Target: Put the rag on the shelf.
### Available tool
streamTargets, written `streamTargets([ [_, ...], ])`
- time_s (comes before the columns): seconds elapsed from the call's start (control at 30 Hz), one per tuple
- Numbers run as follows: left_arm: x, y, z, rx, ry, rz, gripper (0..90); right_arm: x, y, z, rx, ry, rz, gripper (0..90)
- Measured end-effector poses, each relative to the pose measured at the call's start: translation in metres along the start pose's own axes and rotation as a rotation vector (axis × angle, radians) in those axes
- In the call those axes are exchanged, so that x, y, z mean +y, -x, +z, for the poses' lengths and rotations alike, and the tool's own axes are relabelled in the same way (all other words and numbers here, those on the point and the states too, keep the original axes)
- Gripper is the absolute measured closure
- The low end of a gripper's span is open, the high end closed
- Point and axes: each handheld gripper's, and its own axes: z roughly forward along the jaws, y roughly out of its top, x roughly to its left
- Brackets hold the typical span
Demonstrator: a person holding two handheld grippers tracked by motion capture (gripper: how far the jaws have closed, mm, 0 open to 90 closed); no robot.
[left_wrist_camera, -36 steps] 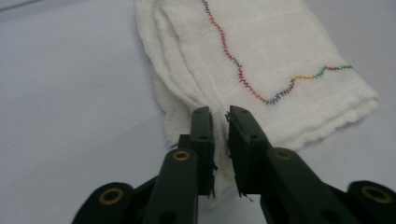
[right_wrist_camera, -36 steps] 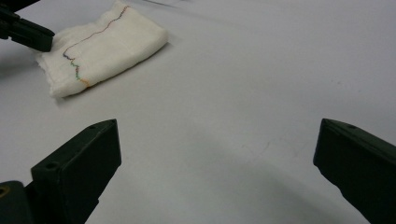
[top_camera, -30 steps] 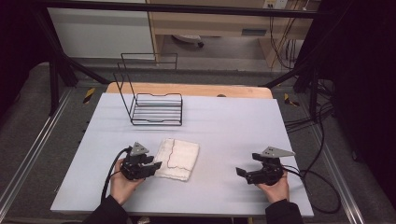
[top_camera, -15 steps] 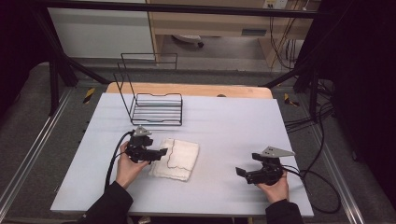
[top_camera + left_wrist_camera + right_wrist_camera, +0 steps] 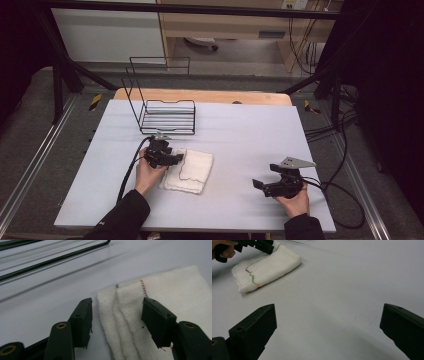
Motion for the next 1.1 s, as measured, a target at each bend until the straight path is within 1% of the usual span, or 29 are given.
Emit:
streamTargets([
  [0.07,0.001,0.000,0.001,0.001,0.004,-0.002,46.4,0.000,0.000,0.000,0.003,0.000,0.005,1.4],
  [0.1,0.001,0.001,0.001,0.001,0.004,-0.004,46.4,0.000,0.000,0.000,0.003,0.000,0.005,1.4],
  [0.37,0.002,-0.001,0.005,-0.015,0.002,-0.046,51.5,0.001,0.000,0.001,0.002,0.005,0.004,1.5],
  [0.4,0.002,-0.001,0.004,-0.030,-0.003,-0.054,53.9,0.001,0.000,0.001,0.003,0.004,0.005,1.5],
  [0.43,0.002,0.000,0.004,-0.044,-0.006,-0.068,59.1,0.001,0.000,0.001,0.004,0.003,0.003,1.4],
  [0.47,0.002,0.000,0.004,-0.052,-0.008,-0.073,66.6,0.001,-0.001,0.002,0.004,0.001,0.000,1.5],
  [0.5,0.002,0.000,0.005,-0.061,-0.009,-0.078,70.8,0.001,-0.001,0.002,0.005,-0.001,0.003,1.4],
  [0.53,0.002,0.000,0.005,-0.075,-0.010,-0.086,70.8,0.001,-0.001,0.002,0.005,-0.001,0.003,1.4],
  [0.67,0.001,0.001,0.005,-0.071,-0.004,-0.070,76.4,0.003,-0.002,0.003,0.006,-0.003,0.004,1.5],
  [0.7,0.001,0.002,0.005,-0.068,-0.003,-0.063,76.4,0.003,-0.002,0.003,0.006,-0.003,0.004,1.5],
  [0.87,-0.002,0.006,0.006,-0.045,0.022,0.015,77.4,0.007,-0.006,0.009,0.007,0.001,-0.005,1.6],
  [1.1,-0.004,0.006,0.006,-0.047,0.033,0.048,77.3,0.026,-0.021,0.029,0.002,-0.005,-0.008,2.1],
])
